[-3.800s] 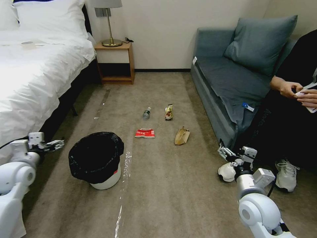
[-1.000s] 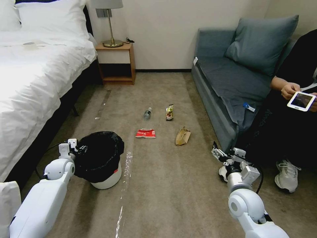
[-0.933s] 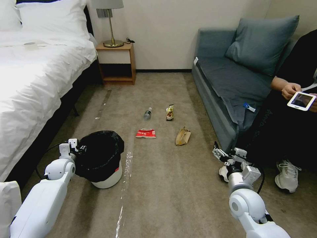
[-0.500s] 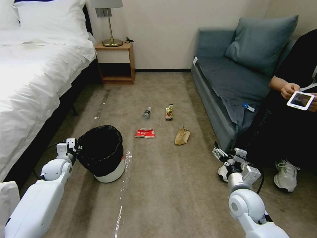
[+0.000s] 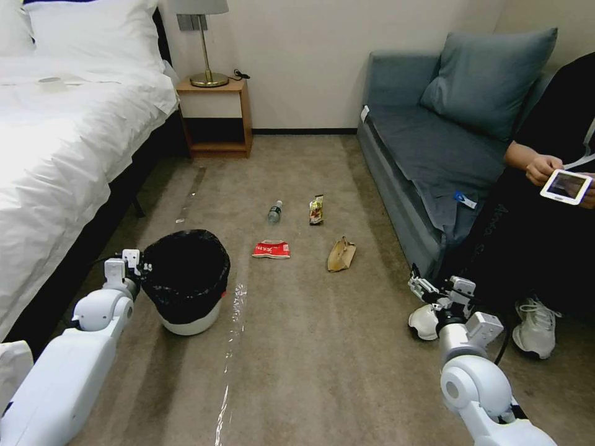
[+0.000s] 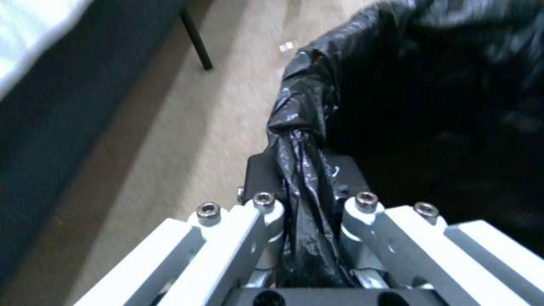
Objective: Pick up the trash bin, then pick up the garbage on the floor and place it into the trash bin.
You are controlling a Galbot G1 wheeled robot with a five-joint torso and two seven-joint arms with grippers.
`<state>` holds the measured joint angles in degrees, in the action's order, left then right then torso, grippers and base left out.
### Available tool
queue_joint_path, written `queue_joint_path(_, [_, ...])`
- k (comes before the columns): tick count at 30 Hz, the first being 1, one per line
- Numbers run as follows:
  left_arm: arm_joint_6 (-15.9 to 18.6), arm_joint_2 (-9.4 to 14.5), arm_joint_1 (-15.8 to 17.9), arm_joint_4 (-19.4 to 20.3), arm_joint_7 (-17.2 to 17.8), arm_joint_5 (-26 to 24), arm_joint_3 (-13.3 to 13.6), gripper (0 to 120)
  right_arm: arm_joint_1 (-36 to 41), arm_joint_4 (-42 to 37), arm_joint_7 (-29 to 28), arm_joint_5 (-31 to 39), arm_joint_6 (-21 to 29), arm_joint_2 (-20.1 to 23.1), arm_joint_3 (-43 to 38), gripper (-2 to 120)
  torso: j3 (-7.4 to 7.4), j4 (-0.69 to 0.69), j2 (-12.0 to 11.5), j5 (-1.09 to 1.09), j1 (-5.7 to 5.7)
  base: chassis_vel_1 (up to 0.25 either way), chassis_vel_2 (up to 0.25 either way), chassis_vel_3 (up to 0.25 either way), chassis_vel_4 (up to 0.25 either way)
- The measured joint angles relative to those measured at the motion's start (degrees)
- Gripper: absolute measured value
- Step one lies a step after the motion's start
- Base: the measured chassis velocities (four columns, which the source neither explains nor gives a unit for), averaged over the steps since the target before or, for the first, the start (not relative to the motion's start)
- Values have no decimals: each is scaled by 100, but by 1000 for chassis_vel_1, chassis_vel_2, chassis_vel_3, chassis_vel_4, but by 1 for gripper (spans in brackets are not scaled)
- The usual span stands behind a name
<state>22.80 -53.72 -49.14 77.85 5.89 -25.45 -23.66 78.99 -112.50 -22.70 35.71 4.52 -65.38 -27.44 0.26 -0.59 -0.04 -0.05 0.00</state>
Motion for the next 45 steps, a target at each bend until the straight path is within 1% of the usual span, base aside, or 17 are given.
queue_joint_path(2, [-3, 41, 36, 58, 15, 16, 17, 6, 4, -2, 34, 56, 7, 14, -26, 100, 0, 0, 0, 0, 0, 0, 0, 0, 0])
queue_joint_path(4, [17, 160, 92, 309, 34, 40, 82, 6, 106, -106, 324, 285, 243, 123, -122, 100, 0, 0, 0, -1, 0, 0, 0, 0, 0])
queue_joint_path(5, [17, 160, 92, 309, 34, 40, 82, 6, 106, -106, 324, 285, 243, 123, -122, 100, 0, 0, 0, -1, 0, 0, 0, 0, 0])
queue_joint_path(6, [45, 204, 121, 451, 46, 34, 119, 6, 143, -126, 448, 321, 298, 156, -136, 100, -1, 0, 0, 0, 0, 0, 0, 0, 0])
queue_joint_path(8, [96, 232, 191, 629, 89, -13, 175, 6, 168, -103, 534, 320, 313, 168, -114, 100, -1, -1, 0, 0, 0, 0, 0, 0, 0])
queue_joint_path(11, [127, 226, 260, 724, 122, -63, 232, 6, 221, -32, 608, 207, 306, 191, -35, 100, -1, -3, 0, 1, 0, 0, 0, 0, 0])
queue_joint_path(15, [137, 211, 277, 752, 138, -74, 252, 6, 277, 6, 702, 80, 284, 228, 19, 100, -1, -3, 0, -1, 0, 0, 0, 0, 0])
queue_joint_path(19, [148, 233, 252, 800, 155, -81, 251, 6, 338, 121, 777, -65, 207, 283, 132, 100, -1, 0, 0, -1, 0, 0, 0, 0, 0])
queue_joint_path(21, [167, 273, 237, 833, 167, -99, 232, 6, 354, 198, 807, -158, 136, 294, 188, 100, -1, 0, 0, -1, 0, 0, 0, 0, 0])
queue_joint_path(23, [209, 382, 213, 909, 197, -165, 179, 6, 371, 333, 844, -299, 26, 289, 313, 100, -1, -1, 0, -1, 0, 0, 0, 0, 0])
queue_joint_path(31, [248, 573, 106, 1042, 233, -241, 49, 6, 394, 409, 864, -435, -29, 228, 544, 100, -1, 0, 0, -1, 0, 0, 0, 0, 0])
queue_joint_path(35, [254, 634, 39, 1085, 237, -246, -29, 6, 385, 409, 864, -459, -30, 225, 620, 100, -1, -2, 0, -1, 0, 0, 0, 0, 0])
queue_joint_path(39, [254, 668, -4, 1099, 237, -246, -77, 6, 372, 409, 864, -462, -27, 222, 648, 100, -1, 0, 0, -1, 0, 0, 0, 0, 0])
queue_joint_path(45, [250, 687, -35, 1106, 237, -244, -115, 6, 358, 412, 865, -462, -16, 203, 679, 100, -1, -1, 0, -1, 0, 0, 0, 0, 0])
